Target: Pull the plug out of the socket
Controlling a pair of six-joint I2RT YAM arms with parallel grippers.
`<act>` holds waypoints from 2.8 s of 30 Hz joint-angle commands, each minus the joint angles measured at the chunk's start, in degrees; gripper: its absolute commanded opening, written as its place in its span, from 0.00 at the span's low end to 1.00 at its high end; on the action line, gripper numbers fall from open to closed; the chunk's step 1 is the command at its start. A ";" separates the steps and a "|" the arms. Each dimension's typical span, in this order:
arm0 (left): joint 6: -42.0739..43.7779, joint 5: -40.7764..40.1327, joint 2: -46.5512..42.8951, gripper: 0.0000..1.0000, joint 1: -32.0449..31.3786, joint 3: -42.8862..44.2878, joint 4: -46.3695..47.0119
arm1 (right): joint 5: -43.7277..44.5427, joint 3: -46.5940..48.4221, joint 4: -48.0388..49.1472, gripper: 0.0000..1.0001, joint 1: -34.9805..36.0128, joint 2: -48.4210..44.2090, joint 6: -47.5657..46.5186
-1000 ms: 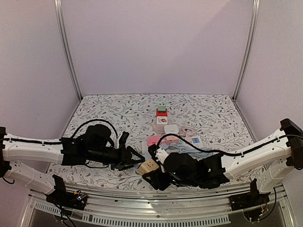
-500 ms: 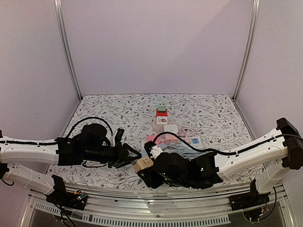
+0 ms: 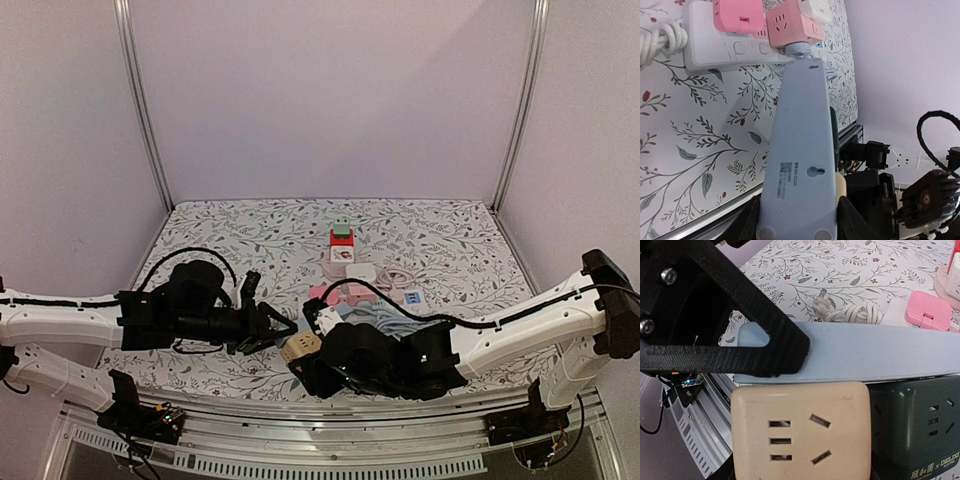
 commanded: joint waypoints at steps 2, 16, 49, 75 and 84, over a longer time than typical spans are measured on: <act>1.65 3.86 0.41 0.00 0.61 0.05 1.50 | -4.12 -1.42 7.67 0.00 0.39 -2.07 -8.63; 2.47 5.34 0.72 0.00 1.96 0.50 0.63 | -11.04 -2.46 9.68 0.00 0.41 -2.38 -12.30; 1.22 2.91 -1.34 0.00 2.14 -0.71 0.47 | 1.09 -2.16 3.99 0.00 -0.03 -3.35 -2.21; 1.81 4.64 -0.85 0.00 4.20 -0.15 -2.30 | -4.27 -5.51 8.05 0.00 0.13 -6.81 -7.00; 3.04 3.43 -0.63 0.00 4.14 1.99 -5.12 | 2.21 -3.05 4.35 0.00 0.14 -7.68 -1.26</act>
